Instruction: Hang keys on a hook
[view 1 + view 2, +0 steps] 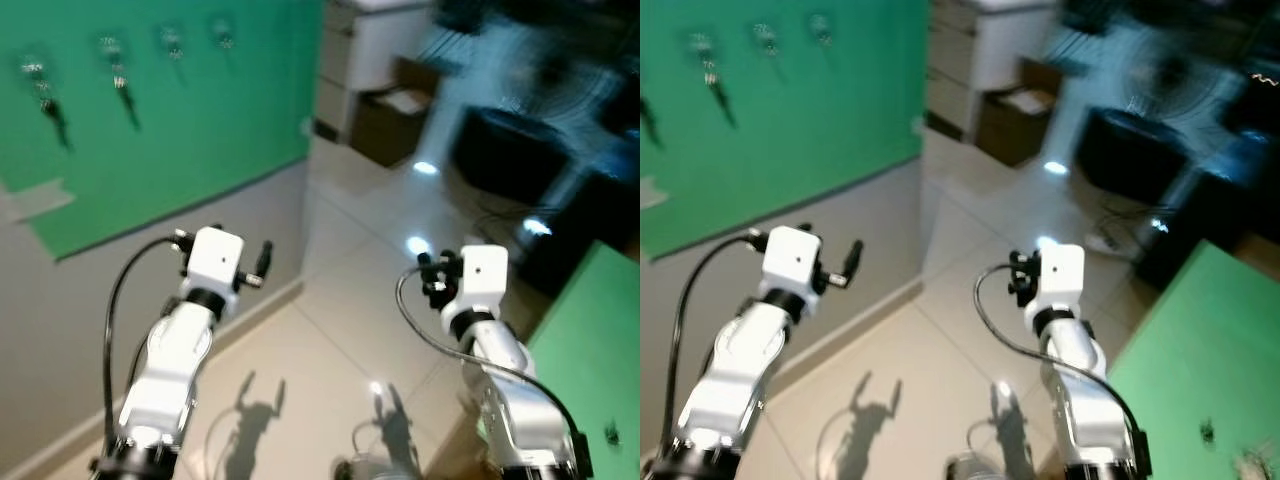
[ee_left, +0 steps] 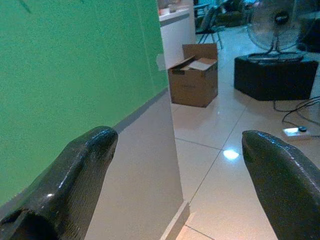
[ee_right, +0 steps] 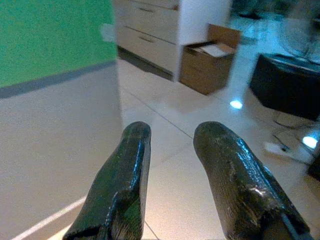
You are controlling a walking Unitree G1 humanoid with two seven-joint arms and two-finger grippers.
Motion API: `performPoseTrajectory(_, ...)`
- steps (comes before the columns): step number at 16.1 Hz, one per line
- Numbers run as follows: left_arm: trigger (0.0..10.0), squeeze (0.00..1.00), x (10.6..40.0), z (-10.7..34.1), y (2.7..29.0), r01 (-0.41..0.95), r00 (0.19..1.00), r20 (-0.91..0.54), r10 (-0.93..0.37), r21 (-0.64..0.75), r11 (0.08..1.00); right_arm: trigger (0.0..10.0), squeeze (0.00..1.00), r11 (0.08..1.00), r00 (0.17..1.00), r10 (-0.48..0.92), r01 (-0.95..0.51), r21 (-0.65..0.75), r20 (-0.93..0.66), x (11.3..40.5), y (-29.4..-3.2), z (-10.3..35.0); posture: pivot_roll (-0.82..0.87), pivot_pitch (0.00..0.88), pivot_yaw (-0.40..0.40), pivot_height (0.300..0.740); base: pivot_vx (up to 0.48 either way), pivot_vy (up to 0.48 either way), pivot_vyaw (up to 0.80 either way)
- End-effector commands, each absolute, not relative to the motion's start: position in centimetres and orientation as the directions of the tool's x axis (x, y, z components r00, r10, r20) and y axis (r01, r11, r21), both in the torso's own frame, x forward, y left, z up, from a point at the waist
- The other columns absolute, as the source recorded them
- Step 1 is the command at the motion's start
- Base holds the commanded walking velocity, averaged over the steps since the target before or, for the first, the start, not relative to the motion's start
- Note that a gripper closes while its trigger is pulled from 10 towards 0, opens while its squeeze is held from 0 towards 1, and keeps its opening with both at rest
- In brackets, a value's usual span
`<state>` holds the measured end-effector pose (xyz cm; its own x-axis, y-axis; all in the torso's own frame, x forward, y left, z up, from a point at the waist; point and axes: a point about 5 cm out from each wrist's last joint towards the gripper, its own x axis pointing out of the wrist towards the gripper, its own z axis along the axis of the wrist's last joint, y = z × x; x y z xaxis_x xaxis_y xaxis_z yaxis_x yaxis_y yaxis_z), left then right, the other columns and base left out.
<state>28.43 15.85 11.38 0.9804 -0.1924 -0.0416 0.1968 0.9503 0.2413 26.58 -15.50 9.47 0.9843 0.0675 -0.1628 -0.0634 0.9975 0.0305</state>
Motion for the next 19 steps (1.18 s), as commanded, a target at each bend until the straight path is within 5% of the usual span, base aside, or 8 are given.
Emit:
performPoseTrajectory(1,10.0,0.0,29.1,11.9,15.3,0.208,0.978,-0.02,-0.209,0.241,0.948,10.0,0.0,0.999,0.989,0.036,-0.033,0.023,-0.146,26.7,-16.2,10.1,-0.11,0.0,-0.038,0.74,0.0,0.368,-0.8)
performPoseTrajectory(19,10.0,0.0,27.3,11.1,15.1,0.245,0.968,0.009,-0.251,0.183,0.952,10.0,0.0,0.987,0.985,-0.135,0.123,-0.107,-0.112,27.1,-18.3,11.0,-0.12,0.0,-0.053,0.74,0.0,0.041,-0.8)
